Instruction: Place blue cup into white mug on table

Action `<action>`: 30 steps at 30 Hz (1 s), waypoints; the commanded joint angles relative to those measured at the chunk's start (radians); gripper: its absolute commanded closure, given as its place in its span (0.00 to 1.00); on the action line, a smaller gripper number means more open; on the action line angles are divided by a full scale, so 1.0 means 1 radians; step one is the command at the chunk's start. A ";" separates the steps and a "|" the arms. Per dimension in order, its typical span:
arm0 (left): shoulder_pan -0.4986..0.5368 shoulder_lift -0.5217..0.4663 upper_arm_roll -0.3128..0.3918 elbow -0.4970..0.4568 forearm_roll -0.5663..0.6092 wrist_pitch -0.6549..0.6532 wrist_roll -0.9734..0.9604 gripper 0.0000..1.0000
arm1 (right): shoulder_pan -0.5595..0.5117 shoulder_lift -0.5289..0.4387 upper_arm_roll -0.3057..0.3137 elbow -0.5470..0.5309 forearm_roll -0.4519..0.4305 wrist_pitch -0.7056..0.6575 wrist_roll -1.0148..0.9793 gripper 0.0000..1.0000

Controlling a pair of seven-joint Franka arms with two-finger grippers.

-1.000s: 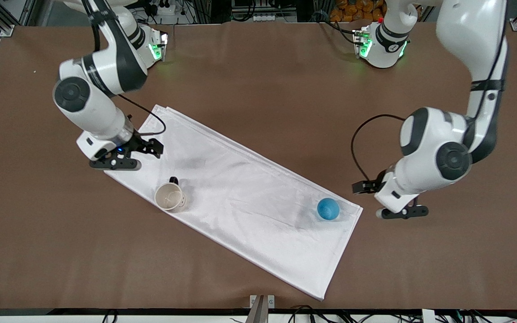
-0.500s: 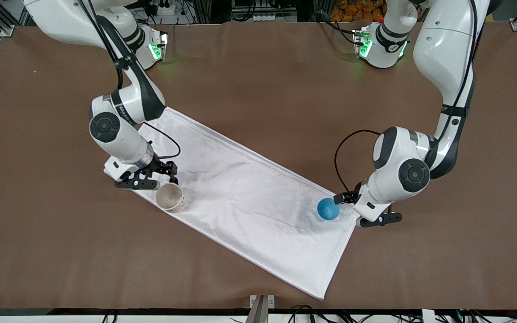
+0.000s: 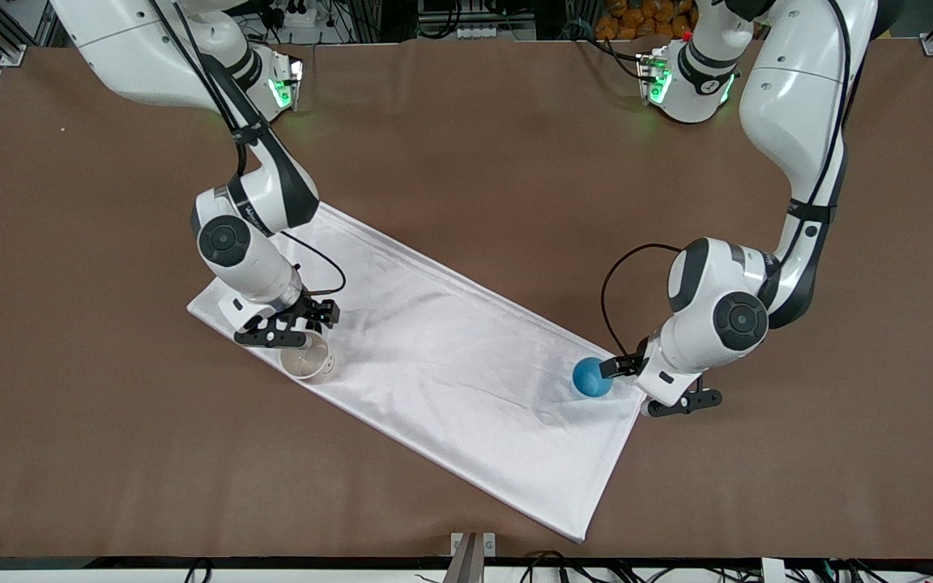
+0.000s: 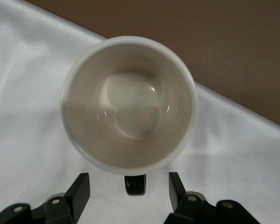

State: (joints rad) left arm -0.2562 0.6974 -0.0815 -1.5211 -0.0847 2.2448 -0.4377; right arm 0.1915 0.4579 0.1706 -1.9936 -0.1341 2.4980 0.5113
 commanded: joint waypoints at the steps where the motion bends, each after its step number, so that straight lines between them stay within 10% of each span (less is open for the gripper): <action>1: -0.017 0.028 0.002 0.024 -0.015 0.032 -0.027 0.00 | 0.003 0.039 0.001 0.042 -0.058 -0.001 0.053 0.47; 12: -0.051 0.059 0.005 0.022 -0.009 0.116 -0.116 0.01 | 0.011 0.038 0.001 0.044 -0.064 -0.002 0.052 1.00; 17: -0.051 0.056 0.003 0.021 -0.009 0.116 -0.171 1.00 | 0.025 0.030 0.001 0.065 -0.061 -0.019 0.052 1.00; 30: -0.049 0.048 0.005 0.021 0.042 0.118 -0.158 1.00 | 0.196 0.025 0.003 0.245 -0.045 -0.192 0.295 1.00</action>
State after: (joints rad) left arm -0.3010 0.7439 -0.0814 -1.5177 -0.0759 2.3575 -0.5803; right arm 0.3051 0.4834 0.1753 -1.8406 -0.1771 2.3921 0.6835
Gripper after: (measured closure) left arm 0.630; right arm 0.811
